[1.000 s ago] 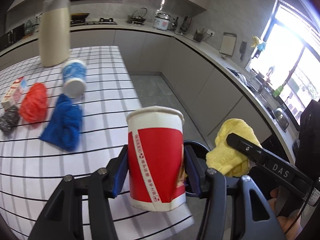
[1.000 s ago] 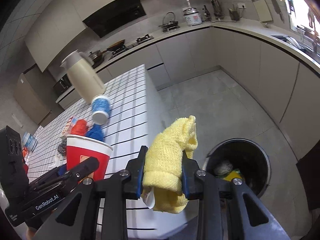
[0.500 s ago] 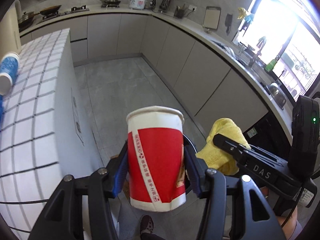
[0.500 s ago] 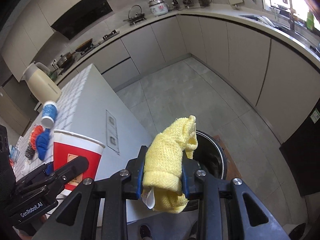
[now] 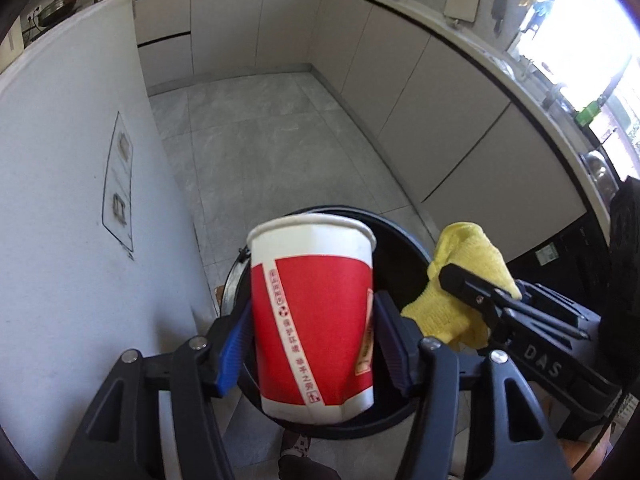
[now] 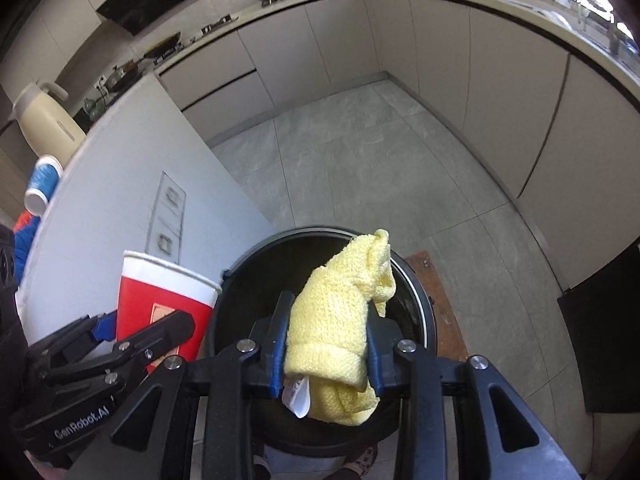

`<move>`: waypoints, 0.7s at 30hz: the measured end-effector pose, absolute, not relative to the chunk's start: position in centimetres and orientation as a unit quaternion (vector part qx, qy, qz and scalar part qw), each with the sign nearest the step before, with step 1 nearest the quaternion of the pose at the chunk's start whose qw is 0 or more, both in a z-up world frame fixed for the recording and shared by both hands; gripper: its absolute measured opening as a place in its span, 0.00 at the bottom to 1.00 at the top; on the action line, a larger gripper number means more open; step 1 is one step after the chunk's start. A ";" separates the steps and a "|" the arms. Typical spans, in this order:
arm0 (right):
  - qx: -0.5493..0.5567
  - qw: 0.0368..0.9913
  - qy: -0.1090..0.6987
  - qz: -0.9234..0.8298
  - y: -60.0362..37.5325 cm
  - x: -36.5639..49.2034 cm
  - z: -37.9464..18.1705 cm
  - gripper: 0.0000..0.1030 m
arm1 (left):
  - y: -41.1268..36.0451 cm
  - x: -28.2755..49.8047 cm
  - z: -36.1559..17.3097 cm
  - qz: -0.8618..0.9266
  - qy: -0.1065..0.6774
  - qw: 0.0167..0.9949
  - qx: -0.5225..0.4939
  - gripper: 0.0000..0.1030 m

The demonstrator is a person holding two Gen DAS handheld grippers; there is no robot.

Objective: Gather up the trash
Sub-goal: 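Open the left tool over the bin while the right tool releases the yellow cloth, then move both open tools back toward the remaining items on the table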

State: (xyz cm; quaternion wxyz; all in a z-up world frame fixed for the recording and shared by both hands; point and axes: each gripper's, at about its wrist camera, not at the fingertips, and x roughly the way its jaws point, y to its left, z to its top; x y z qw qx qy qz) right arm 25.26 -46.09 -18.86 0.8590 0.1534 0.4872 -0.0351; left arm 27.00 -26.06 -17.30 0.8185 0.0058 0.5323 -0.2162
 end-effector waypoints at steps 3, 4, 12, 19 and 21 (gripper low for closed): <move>0.141 0.855 0.498 -0.030 -46.3 26.0 -20.8 0.62 | -26.7 27.6 -18.9 -0.210 0.550 0.808 0.002 0.65; 0.138 0.855 0.499 -0.031 -46.5 26.1 -21.2 0.63 | -26.9 27.9 -19.4 -0.207 0.558 0.804 0.005 0.67; 0.156 0.863 0.477 -0.061 -48.3 24.4 -18.8 0.63 | -26.4 26.4 -14.7 -0.193 0.536 0.822 0.004 0.67; 0.157 0.868 0.466 -0.067 -47.3 23.0 -13.9 0.63 | -24.9 24.9 -8.0 -0.195 0.510 0.838 0.004 0.67; 0.158 0.870 0.462 -0.064 -46.7 22.6 -12.3 0.63 | -24.0 24.2 -6.2 -0.197 0.503 0.842 0.001 0.67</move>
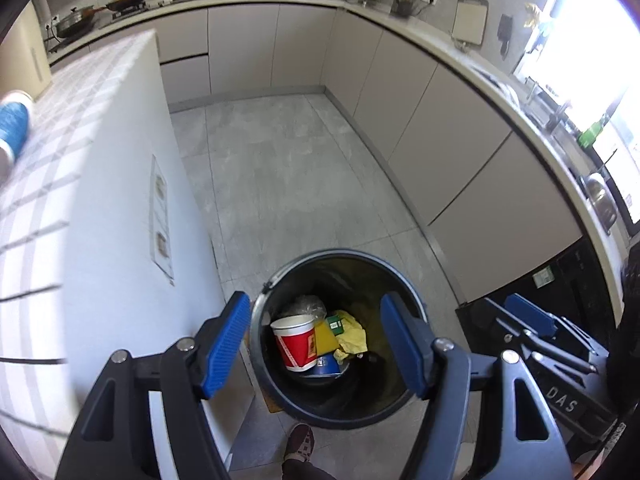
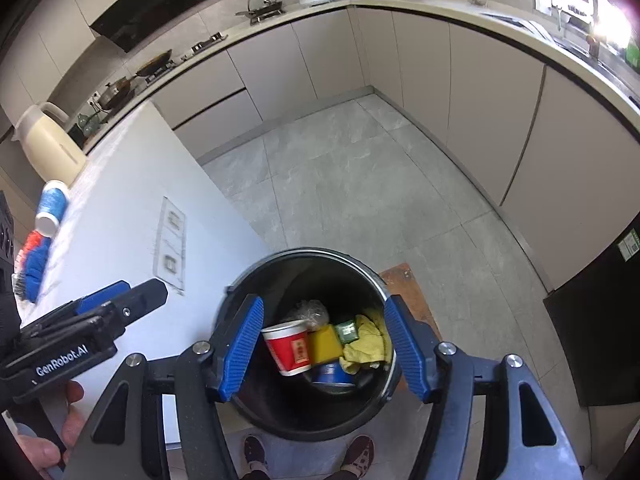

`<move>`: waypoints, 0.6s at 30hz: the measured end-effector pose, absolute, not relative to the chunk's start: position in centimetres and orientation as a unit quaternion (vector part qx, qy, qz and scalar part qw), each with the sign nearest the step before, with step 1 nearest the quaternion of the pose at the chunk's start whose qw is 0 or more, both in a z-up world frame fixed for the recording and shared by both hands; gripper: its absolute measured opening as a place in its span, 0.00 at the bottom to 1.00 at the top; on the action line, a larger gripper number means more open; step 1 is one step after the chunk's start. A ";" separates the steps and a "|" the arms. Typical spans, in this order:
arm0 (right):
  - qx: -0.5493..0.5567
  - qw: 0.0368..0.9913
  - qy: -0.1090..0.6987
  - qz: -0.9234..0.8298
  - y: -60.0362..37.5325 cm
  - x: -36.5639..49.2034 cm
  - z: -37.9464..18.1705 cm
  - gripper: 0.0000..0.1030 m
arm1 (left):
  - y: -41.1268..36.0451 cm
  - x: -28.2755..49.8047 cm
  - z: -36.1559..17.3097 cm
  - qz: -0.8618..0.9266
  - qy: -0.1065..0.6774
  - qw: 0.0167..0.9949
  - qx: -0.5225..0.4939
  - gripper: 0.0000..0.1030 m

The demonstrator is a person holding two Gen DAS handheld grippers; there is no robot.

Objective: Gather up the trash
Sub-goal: 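Move both open tools back toward the remaining items on the table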

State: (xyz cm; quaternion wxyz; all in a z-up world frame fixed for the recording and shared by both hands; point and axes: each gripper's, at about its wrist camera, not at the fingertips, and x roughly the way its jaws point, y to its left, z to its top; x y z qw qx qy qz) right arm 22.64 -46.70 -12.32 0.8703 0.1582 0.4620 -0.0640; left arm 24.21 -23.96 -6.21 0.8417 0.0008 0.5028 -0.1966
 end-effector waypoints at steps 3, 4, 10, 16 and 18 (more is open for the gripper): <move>0.155 0.876 0.453 -0.055 -45.1 22.4 -9.8 0.65 | -22.2 23.3 -3.7 -0.199 0.489 0.849 -0.002 0.67; 0.151 0.878 0.451 -0.050 -44.5 22.4 -9.1 0.65 | -21.6 23.2 -3.2 -0.199 0.486 0.851 -0.004 0.67; 0.141 0.893 0.426 -0.018 -38.9 22.6 -5.4 0.66 | -16.3 23.6 -1.1 -0.188 0.472 0.861 -0.011 0.67; 0.140 0.898 0.416 0.013 -31.2 23.2 -3.5 0.67 | -8.6 24.0 -0.5 -0.151 0.459 0.875 -0.021 0.67; 0.132 0.901 0.414 0.023 -28.3 23.8 -3.0 0.67 | -6.0 24.2 -0.3 -0.136 0.455 0.880 -0.024 0.67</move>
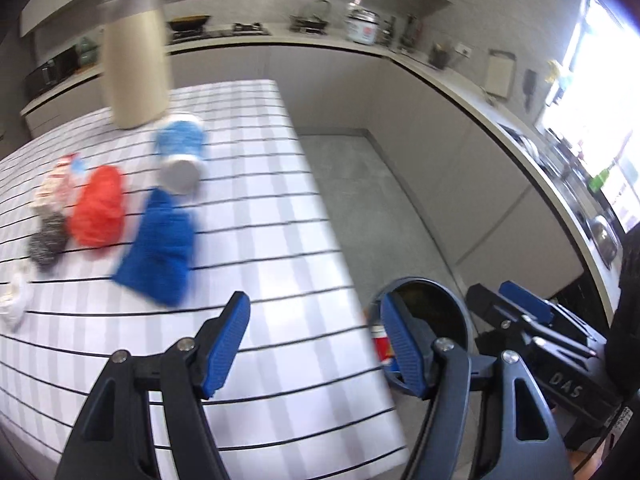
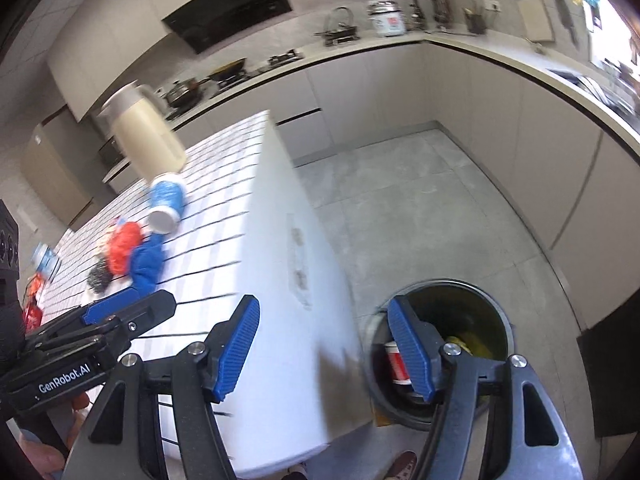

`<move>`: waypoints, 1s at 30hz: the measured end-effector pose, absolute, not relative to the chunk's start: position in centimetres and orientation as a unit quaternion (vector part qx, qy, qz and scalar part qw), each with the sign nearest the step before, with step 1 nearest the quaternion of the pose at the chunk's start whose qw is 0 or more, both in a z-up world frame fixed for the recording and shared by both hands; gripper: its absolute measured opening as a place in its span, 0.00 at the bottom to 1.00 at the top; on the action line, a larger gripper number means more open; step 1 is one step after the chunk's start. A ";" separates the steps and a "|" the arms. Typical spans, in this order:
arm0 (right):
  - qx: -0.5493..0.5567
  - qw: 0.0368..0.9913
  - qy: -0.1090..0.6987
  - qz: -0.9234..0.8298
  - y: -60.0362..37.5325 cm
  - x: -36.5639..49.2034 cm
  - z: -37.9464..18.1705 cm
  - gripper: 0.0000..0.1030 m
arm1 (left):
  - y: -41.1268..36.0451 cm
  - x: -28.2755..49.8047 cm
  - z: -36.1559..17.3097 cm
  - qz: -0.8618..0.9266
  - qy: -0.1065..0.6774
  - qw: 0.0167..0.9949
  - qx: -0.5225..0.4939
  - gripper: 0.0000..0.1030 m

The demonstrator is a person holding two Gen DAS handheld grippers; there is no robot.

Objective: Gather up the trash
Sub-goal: 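Move both open tools back toward the remaining items on the table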

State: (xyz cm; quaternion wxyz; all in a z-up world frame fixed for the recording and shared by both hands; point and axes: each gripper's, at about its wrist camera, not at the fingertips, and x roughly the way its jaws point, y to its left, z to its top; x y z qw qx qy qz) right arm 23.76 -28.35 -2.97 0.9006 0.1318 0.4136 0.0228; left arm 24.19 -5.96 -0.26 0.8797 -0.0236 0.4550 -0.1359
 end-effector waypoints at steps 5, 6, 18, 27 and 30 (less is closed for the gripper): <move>0.121 0.904 0.406 0.053 -21.4 25.1 -1.9 0.67 | 0.4 24.5 0.0 -0.103 0.449 0.887 -0.031 0.68; 0.117 0.905 0.405 0.060 -20.0 25.4 -1.7 0.67 | 1.4 24.6 0.0 -0.098 0.450 0.887 -0.034 0.67; 0.095 0.905 0.404 0.094 -9.4 27.6 -1.8 0.67 | 11.7 26.4 -0.8 -0.058 0.444 0.893 -0.050 0.67; 0.097 0.904 0.408 0.089 -6.2 29.1 -2.0 0.67 | 15.9 28.2 -1.0 -0.054 0.443 0.893 -0.059 0.67; 0.096 0.903 0.409 0.090 -5.3 29.9 -2.0 0.67 | 16.8 29.1 -0.7 -0.053 0.441 0.894 -0.060 0.67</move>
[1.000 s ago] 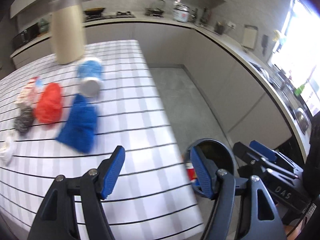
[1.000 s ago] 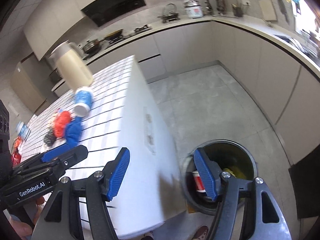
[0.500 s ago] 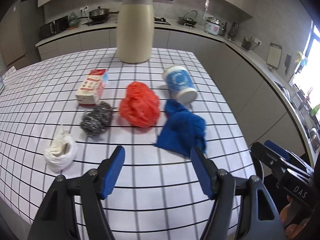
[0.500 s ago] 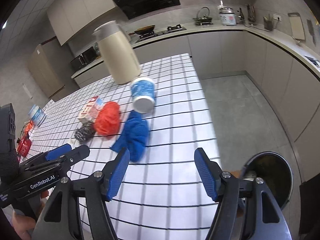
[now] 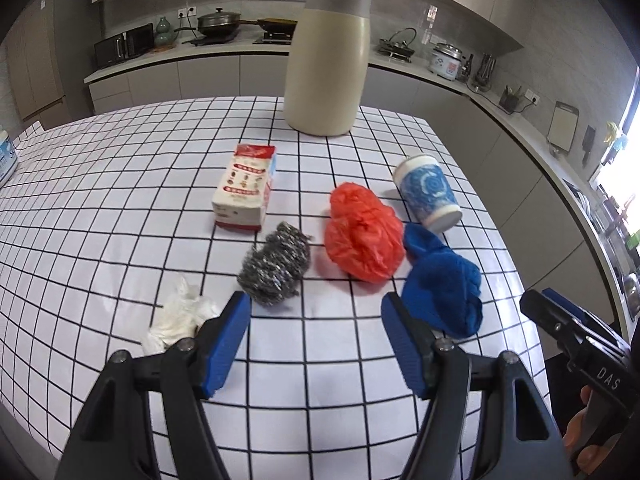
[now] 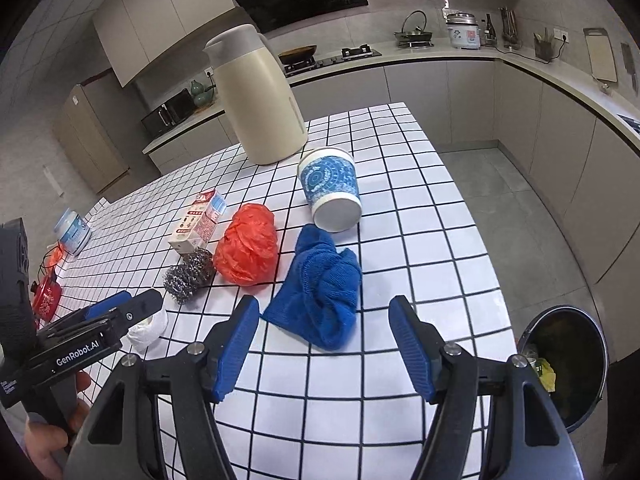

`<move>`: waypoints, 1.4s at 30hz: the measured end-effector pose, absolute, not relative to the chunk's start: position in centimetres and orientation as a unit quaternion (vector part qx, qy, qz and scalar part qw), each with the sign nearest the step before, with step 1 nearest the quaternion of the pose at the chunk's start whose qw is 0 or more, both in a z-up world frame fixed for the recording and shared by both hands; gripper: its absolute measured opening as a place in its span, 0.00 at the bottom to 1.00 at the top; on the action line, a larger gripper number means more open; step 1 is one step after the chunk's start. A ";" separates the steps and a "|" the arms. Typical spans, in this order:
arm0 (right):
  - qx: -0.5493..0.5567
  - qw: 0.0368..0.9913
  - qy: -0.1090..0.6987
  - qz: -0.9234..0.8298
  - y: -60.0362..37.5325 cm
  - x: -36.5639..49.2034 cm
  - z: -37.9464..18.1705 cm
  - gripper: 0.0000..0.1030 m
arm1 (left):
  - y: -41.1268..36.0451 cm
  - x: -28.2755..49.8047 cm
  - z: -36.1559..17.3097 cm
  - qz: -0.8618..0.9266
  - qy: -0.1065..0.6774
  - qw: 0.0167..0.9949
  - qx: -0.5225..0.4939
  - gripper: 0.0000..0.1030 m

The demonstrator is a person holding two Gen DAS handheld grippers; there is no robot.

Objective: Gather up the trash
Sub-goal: 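Move both open tools back toward the remaining items on the table, then grasp the milk carton with the left tool while the right tool grasps the blue-patterned cup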

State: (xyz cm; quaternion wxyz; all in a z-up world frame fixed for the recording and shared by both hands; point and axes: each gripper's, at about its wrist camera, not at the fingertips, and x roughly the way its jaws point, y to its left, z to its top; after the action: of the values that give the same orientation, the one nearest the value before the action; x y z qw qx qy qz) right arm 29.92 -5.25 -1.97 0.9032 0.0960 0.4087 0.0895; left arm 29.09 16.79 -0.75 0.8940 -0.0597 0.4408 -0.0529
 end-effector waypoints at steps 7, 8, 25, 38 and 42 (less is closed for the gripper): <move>0.087 0.909 0.397 0.088 -3.6 32.8 -0.8 0.67 | 18.5 32.2 0.0 -0.051 0.431 0.899 -0.061 0.67; 0.088 0.910 0.395 0.088 -3.5 33.4 -0.7 0.67 | 18.6 32.6 0.1 -0.052 0.430 0.899 -0.061 0.67; 0.087 0.909 0.401 0.074 -3.2 40.5 -1.3 0.68 | 19.5 38.5 -0.8 -0.048 0.435 0.898 -0.054 0.67; 0.064 0.901 0.424 0.061 -2.3 45.7 -4.6 0.72 | 19.9 43.3 -4.2 -0.039 0.468 0.882 -0.047 0.68; 0.048 0.896 0.437 0.055 -1.5 47.2 -6.1 0.72 | 19.9 44.3 -5.0 -0.025 0.467 0.883 -0.032 0.68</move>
State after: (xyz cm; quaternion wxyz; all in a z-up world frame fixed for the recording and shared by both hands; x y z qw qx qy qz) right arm 47.15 -1.55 -6.10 0.8965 0.0483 0.4369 0.0555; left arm 44.26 19.93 -5.03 0.8833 -0.0316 0.4670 -0.0254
